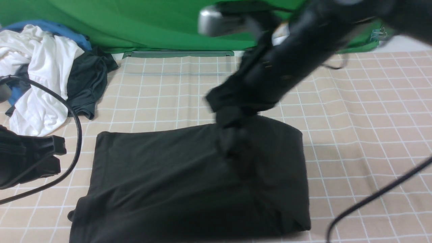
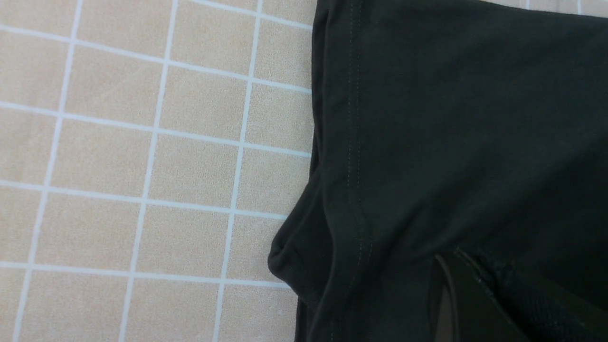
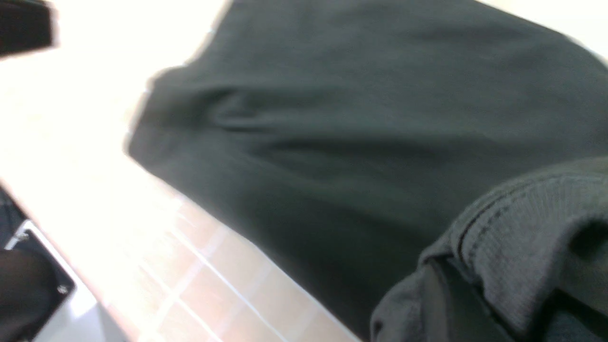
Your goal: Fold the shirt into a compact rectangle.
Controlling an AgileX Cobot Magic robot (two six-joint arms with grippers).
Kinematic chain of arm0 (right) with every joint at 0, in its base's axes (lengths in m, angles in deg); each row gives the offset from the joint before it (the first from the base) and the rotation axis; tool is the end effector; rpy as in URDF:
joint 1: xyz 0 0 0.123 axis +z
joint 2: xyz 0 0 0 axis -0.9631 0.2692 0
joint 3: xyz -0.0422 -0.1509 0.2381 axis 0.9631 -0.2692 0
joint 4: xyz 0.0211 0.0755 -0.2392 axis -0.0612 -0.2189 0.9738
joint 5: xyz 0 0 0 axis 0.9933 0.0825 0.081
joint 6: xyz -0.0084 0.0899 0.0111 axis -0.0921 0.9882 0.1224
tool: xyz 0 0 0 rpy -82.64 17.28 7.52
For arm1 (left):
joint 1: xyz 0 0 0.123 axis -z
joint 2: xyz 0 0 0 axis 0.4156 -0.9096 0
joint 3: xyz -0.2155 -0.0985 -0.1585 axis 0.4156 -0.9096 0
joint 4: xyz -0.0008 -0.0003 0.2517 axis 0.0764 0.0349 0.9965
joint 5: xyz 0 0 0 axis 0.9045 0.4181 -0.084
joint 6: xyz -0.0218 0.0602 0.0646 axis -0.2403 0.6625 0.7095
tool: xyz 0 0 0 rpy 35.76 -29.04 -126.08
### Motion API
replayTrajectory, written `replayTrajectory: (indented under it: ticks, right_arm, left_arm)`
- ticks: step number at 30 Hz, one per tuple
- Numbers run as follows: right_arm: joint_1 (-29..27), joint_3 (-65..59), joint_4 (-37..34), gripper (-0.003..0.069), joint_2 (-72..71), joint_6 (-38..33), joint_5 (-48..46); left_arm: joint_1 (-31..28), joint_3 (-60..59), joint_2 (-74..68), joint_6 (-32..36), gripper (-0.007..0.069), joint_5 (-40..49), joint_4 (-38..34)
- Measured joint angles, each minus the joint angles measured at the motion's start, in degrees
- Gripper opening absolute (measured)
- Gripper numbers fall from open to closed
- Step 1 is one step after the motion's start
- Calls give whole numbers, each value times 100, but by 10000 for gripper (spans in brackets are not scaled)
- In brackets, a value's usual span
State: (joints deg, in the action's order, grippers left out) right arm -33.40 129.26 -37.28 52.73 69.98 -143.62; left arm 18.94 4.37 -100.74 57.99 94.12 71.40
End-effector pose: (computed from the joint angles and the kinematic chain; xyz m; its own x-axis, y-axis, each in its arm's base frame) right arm 0.2815 0.2738 0.3374 -0.7664 -0.4264 -0.4803 -0.6005 0.7411 0.3003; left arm 0.1850 -0.0037 0.2823 -0.8511 -0.2107 -0.4809 -0.0846 0.9590 -0.2705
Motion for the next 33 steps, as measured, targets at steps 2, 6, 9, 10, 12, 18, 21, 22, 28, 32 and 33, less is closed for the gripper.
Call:
replayTrajectory:
  ticks: [2, 6, 9, 10, 12, 18, 21, 22, 28, 32, 33]
  right_arm:
    - [224, 363, -51, 117, 390, 43, 32]
    - [567, 1134, -326, 117, 1145, 78, 51]
    - [711, 1553, -431, 117, 1541, 84, 59]
    - [773, 1746, -486, 117, 1776, 84, 59]
    - [844, 1980, -560, 117, 2003, 84, 75]
    - [995, 2436, -749, 148, 2736, 84, 412]
    - [1020, 2453, -805, 281, 2927, 84, 656]
    - [1026, 2453, -811, 339, 2939, 66, 715]
    - [924, 2629, -750, 526, 2853, -536, 374]
    - [659, 2976, 212, 414, 2571, -659, -731]
    - [570, 3016, 432, 364, 2487, -659, -864]
  left_arm:
    - [0, 0, 0, 0, 19, -5, 0]
    - [0, 0, 0, 0, 19, -5, 0]
    - [0, 0, 0, 0, 19, -5, -4]
    - [0, 0, 0, 0, 19, -5, -4]
    - [0, 0, 0, 17, 19, -11, -4]
    - [0, 0, 0, 17, 19, -22, -4]
    - [0, 0, 0, 23, 19, -22, -4]
    - [0, 0, 0, 23, 19, -22, -4]
    - [0, 0, 0, 23, 19, -22, -26]
    - [0, 0, -7, 298, 19, -52, -483]
    - [0, 0, -29, 431, 19, -92, -732]
